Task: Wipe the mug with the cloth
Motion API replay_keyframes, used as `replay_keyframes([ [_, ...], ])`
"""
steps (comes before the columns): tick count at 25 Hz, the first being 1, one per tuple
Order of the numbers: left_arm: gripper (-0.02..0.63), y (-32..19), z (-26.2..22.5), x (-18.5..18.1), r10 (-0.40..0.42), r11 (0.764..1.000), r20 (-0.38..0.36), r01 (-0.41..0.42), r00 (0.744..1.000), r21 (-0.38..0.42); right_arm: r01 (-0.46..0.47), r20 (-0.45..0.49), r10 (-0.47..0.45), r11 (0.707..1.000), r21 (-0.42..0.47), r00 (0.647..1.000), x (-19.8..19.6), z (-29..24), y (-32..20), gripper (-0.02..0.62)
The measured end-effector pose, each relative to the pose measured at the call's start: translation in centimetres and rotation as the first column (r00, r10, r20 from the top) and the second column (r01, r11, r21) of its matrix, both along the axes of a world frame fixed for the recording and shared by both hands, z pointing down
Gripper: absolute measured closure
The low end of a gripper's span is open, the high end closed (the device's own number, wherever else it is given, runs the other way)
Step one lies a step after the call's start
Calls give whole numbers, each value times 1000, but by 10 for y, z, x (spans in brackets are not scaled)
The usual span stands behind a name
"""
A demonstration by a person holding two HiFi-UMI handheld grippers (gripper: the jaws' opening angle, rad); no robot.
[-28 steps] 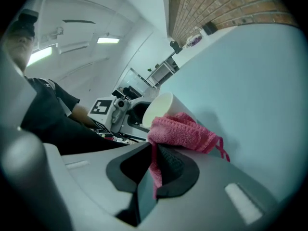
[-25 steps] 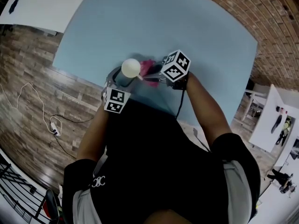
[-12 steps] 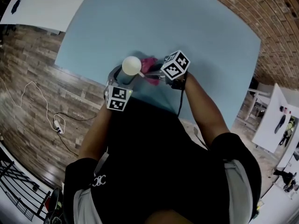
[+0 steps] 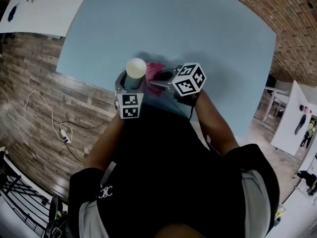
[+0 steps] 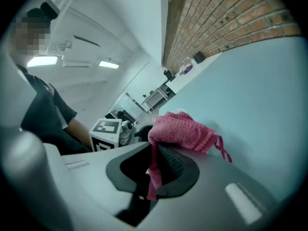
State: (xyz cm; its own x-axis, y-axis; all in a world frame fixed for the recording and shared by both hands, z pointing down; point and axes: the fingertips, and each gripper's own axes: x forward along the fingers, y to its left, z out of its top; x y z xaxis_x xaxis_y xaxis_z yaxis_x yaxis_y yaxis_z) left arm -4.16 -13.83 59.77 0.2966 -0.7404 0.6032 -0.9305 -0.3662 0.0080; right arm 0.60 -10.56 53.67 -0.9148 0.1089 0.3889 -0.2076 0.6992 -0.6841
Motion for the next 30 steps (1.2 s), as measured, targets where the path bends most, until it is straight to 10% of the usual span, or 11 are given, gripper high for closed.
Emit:
replay_keyframes([
  [7,265,7,-2,1,117,993,-31,-117,993,25,-115,-60,115,993,10,992,3,10,-16,554],
  [13,143,4,-16,-17,278,958,-40,-274,960,83,-184,-80,189,981,62,979,7,10,-37,554],
  [20,123,-10,-17,1,486,872,-13,-484,874,71,-231,-85,238,969,87,968,9,10,-50,554],
  [30,175,-9,-7,14,547,836,-5,-545,837,66,-208,-141,227,969,136,964,2,12,-69,554],
])
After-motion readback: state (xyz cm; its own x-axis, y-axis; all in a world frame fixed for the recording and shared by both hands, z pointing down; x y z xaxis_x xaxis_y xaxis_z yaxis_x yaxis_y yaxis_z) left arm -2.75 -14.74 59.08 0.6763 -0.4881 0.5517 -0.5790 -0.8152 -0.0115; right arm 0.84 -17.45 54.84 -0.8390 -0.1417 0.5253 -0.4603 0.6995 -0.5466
